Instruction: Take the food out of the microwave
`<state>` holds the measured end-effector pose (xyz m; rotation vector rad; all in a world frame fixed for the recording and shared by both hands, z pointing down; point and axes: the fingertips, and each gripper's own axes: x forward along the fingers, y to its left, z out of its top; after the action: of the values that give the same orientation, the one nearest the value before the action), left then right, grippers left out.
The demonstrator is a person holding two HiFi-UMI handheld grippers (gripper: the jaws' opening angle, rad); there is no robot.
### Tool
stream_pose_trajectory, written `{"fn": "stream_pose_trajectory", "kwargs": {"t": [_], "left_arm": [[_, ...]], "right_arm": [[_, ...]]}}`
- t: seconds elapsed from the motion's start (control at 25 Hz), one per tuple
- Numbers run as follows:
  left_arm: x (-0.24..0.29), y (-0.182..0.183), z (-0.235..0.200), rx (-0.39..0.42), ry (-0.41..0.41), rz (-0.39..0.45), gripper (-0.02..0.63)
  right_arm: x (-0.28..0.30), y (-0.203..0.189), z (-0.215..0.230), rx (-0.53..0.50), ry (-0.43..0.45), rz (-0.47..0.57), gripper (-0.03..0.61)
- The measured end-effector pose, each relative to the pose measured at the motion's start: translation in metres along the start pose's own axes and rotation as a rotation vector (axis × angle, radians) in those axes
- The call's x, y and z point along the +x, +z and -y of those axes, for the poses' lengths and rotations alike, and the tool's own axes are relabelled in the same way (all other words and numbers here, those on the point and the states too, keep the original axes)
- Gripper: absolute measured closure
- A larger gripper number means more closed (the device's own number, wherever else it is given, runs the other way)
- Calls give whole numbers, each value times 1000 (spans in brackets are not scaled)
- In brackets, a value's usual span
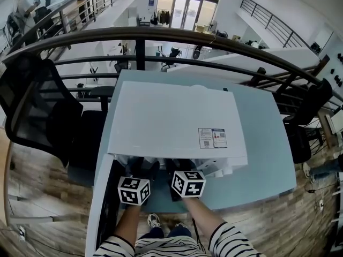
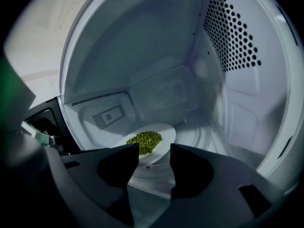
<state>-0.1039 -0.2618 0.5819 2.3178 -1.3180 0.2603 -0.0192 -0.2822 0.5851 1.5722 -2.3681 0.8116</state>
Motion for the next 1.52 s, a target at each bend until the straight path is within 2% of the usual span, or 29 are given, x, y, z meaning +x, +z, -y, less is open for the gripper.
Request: {"fn": "stream_pose_trajectory", "kwargs": {"t": [0.2, 0.72, 1.0, 1.2, 1.36, 1.52], "left_arm": [[-9, 2, 9, 2, -6, 5, 359], [-32, -21, 36, 10, -18, -31, 359], [-38, -24, 39, -4, -29, -17, 359], [-40, -20, 26, -96, -24, 16, 359], [-33, -18, 10, -235, -3, 36, 360], [-26, -22, 1, -349, -7, 42, 390]], "right_arm": [[-15, 2, -5, 11, 23, 12, 371], [-55, -28, -5, 37, 25, -13, 371], [-61, -35, -3, 52, 22, -12, 371], [-60, -31, 9, 140, 4, 19, 385], [-54, -32, 24, 267, -13, 30, 412], [-49, -30, 30, 361, 1, 59, 437]]}}
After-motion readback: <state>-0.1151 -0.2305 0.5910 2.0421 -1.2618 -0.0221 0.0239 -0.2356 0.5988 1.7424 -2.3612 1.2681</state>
